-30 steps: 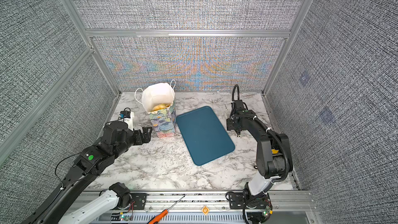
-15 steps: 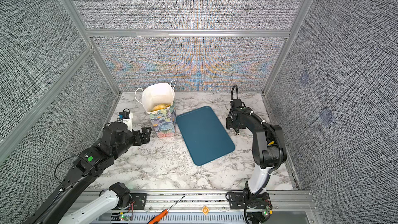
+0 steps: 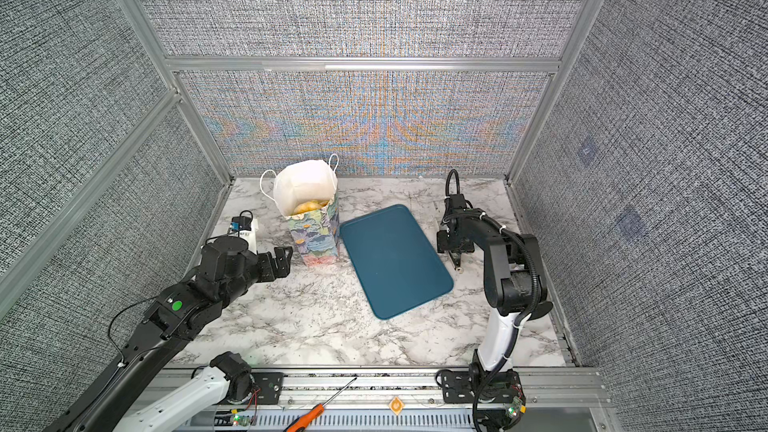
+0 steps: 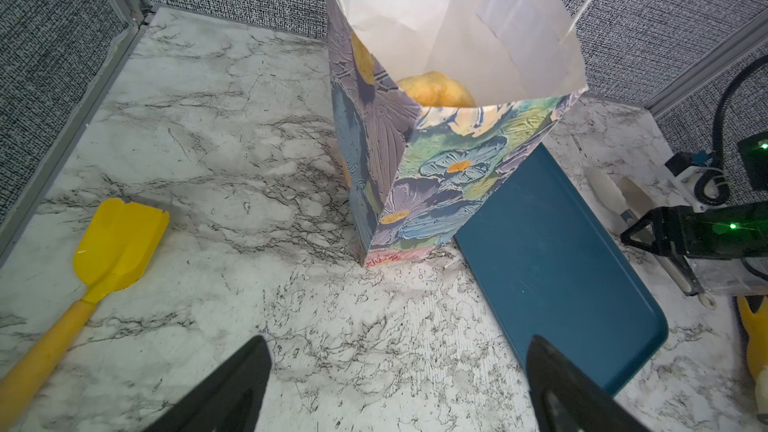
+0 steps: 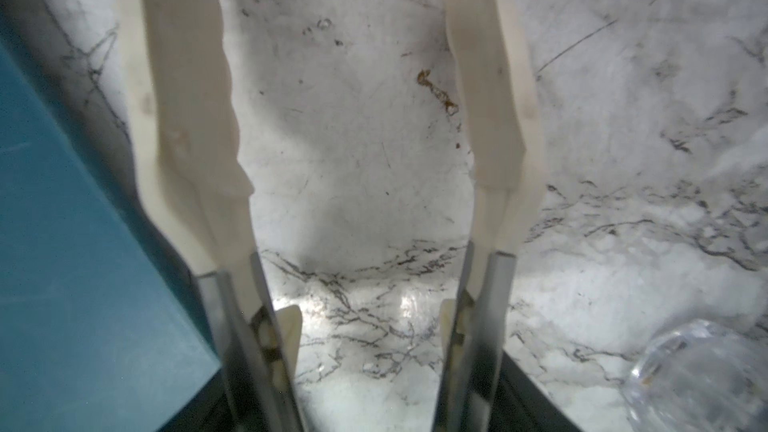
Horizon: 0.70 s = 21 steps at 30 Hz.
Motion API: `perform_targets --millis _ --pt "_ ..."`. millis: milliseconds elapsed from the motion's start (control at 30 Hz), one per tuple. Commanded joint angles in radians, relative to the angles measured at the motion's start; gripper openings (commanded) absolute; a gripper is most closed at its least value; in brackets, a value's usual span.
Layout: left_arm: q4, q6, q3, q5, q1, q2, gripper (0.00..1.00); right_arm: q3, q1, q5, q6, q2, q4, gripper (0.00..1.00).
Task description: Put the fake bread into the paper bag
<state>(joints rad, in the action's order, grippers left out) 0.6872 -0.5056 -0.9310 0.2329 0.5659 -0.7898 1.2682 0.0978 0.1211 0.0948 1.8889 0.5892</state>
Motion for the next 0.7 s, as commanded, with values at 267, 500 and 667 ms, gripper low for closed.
perform_targets --millis 267,500,667 --pt "-0.016 -0.039 0.049 0.024 -0.001 0.009 0.99 -0.006 -0.009 -0.041 -0.030 0.009 -0.034 0.87" --pt "-0.019 -0.054 0.068 0.041 0.000 -0.002 0.99 -0.046 -0.009 -0.052 -0.042 -0.068 -0.069 0.98" --pt "-0.051 -0.094 0.121 0.113 -0.001 0.046 0.99 -0.168 -0.006 -0.010 -0.057 -0.226 -0.187 0.99"
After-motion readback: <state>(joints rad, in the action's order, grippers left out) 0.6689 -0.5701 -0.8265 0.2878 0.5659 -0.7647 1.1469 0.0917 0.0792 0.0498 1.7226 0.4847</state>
